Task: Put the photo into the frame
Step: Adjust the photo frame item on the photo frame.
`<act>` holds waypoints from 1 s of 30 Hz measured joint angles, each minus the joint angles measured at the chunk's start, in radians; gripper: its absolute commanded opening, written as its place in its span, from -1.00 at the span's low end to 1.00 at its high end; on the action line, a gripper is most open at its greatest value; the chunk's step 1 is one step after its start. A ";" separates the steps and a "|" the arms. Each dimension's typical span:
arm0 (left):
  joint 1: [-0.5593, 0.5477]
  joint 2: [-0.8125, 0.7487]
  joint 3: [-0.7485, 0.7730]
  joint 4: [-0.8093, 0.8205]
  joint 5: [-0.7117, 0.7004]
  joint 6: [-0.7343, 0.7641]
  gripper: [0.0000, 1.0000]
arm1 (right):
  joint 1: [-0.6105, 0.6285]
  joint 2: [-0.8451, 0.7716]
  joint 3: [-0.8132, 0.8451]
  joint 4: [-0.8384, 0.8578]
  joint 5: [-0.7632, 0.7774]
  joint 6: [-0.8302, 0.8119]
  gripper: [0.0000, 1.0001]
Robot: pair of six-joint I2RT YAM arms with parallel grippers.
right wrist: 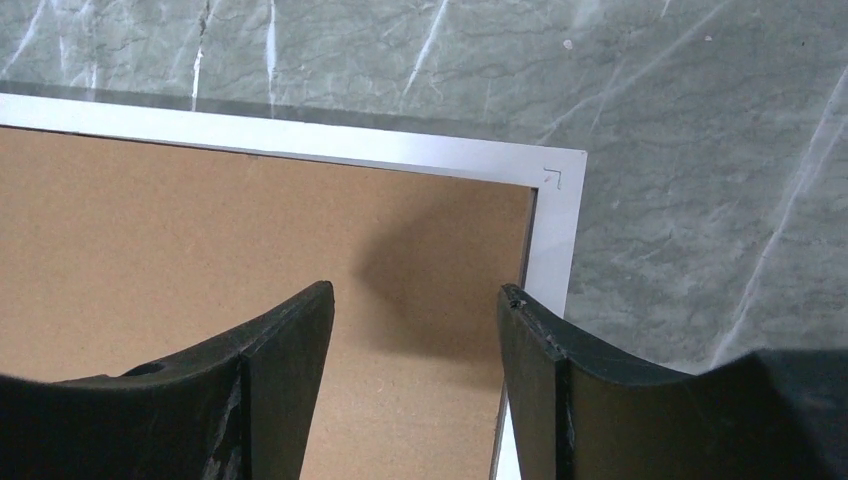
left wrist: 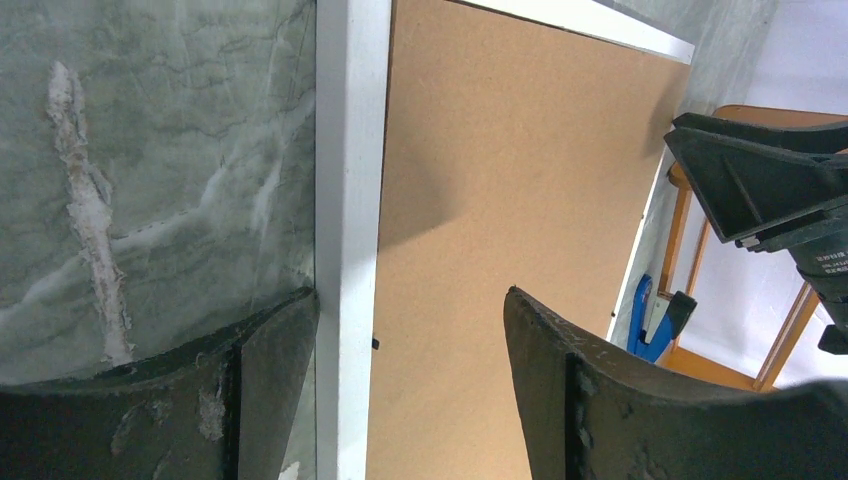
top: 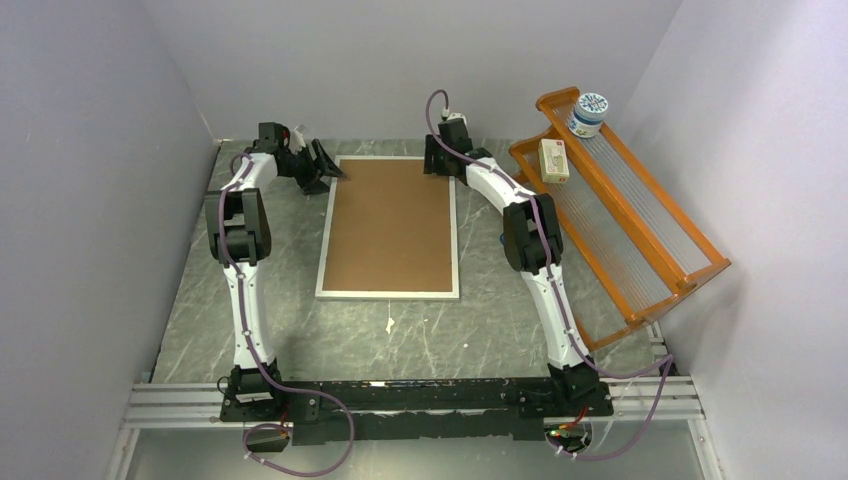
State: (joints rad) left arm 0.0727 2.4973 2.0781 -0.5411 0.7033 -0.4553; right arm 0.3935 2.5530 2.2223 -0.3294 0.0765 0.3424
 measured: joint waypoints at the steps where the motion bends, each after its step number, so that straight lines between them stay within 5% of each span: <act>1: 0.000 0.001 0.000 0.006 0.003 -0.003 0.51 | -0.001 0.000 0.000 -0.002 0.000 -0.002 0.25; 18: 0.007 -0.011 0.006 -0.018 -0.025 0.029 0.59 | -0.048 -0.055 -0.007 -0.005 0.001 0.034 0.53; 30: 0.072 -0.254 -0.342 -0.089 -0.125 0.088 0.59 | -0.081 -0.151 -0.175 -0.027 -0.027 0.090 0.64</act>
State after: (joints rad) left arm 0.1452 2.2433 1.7359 -0.6300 0.5785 -0.3676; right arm 0.3122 2.4023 2.0468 -0.3569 0.0498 0.4320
